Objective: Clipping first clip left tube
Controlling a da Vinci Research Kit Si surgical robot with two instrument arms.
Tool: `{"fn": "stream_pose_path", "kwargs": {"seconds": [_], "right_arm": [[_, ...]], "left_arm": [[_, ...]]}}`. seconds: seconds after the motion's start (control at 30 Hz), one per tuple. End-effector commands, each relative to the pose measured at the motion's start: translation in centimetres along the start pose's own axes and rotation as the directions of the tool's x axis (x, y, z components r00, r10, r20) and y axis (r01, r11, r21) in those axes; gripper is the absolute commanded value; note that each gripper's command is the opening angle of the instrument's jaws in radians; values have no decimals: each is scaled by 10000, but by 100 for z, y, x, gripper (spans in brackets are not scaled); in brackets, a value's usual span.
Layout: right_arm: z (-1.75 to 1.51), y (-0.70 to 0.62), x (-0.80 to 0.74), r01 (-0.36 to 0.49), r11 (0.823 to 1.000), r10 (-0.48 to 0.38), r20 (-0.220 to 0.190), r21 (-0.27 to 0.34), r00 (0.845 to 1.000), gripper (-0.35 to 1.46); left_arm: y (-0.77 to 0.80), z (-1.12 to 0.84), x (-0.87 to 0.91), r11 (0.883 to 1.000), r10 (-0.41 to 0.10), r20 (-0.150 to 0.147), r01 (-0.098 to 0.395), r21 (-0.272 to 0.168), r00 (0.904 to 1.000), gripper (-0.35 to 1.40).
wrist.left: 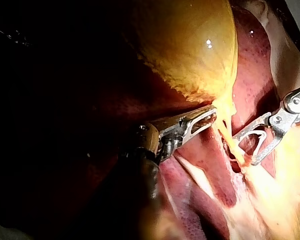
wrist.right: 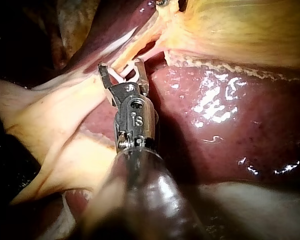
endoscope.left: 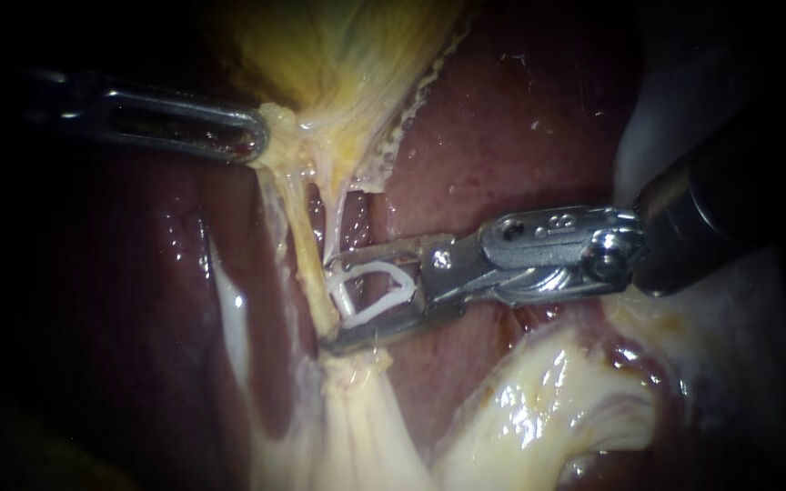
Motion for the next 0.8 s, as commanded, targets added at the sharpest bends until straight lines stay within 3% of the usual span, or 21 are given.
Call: {"fn": "stream_pose_path", "kwargs": {"seconds": [0.03,0.47,0.8], "right_arm": [[0,-1,0,3,10000,-3,1,6,10000,45],[-24,-22,9,-2,9998,1,4,201,10000,46],[-42,-31,24,-229,9981,267,-659,571,9975,46]], "left_arm": [[0,0,0,10000,-2,-2,2,8,10000,-35],[0,0,0,10000,-1,-3,1,12,10000,-35],[0,-1,0,10000,-1,-3,1,12,10000,-35]]}}
